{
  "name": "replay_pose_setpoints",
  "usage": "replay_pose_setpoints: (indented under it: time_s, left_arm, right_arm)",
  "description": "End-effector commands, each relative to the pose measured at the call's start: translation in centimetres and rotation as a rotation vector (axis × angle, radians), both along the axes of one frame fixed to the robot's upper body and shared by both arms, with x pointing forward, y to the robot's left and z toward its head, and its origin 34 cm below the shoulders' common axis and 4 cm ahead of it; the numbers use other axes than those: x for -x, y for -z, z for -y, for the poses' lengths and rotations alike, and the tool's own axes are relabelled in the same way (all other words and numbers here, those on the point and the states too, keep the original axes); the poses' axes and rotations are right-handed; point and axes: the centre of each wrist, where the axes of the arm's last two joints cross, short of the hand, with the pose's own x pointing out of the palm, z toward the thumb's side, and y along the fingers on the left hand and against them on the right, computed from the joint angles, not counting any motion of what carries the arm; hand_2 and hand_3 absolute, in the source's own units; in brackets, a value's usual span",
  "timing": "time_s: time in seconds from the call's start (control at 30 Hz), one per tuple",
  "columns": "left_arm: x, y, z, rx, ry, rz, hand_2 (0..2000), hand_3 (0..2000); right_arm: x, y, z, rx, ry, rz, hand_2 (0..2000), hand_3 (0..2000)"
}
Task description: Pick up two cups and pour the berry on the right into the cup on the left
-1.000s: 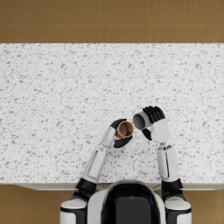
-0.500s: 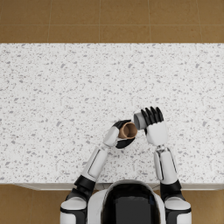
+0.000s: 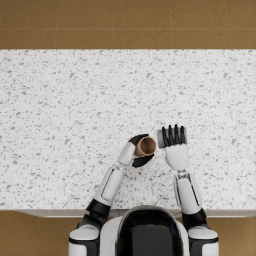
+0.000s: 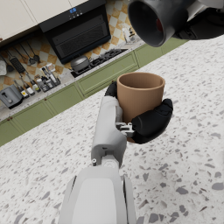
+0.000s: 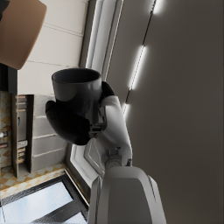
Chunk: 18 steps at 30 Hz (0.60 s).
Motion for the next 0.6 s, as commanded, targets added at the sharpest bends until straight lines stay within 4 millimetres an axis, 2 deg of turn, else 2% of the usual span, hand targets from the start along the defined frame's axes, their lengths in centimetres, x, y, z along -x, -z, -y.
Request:
replay_pose_setpoints:
  time_s: [0.03,0.23,0.37,0.4,0.6]
  left_arm:
    - [-0.4,-0.8,0.2,0.013,-0.001,0.020,2000,1280]
    - [-0.5,-1.0,0.0,0.026,-0.014,0.023,2000,1280]
    - [-0.4,-0.9,0.0,0.030,-0.021,0.020,2000,1280]
    - [-0.2,-0.2,-0.1,0.019,-0.019,0.000,2000,1280]
    - [-0.1,-0.1,-0.1,0.020,-0.017,-0.003,2000,1280]
  right_arm:
    - [0.1,-0.7,-0.2,0.011,0.011,0.034,2000,1280]
    - [0.0,-0.9,0.1,0.086,0.100,0.066,2000,1280]
    - [0.2,-0.5,0.2,0.101,0.112,0.055,2000,1280]
    - [0.1,-0.1,0.0,0.108,0.106,0.039,2000,1280]
    - [0.1,0.1,0.2,0.111,0.113,0.033,2000,1280]
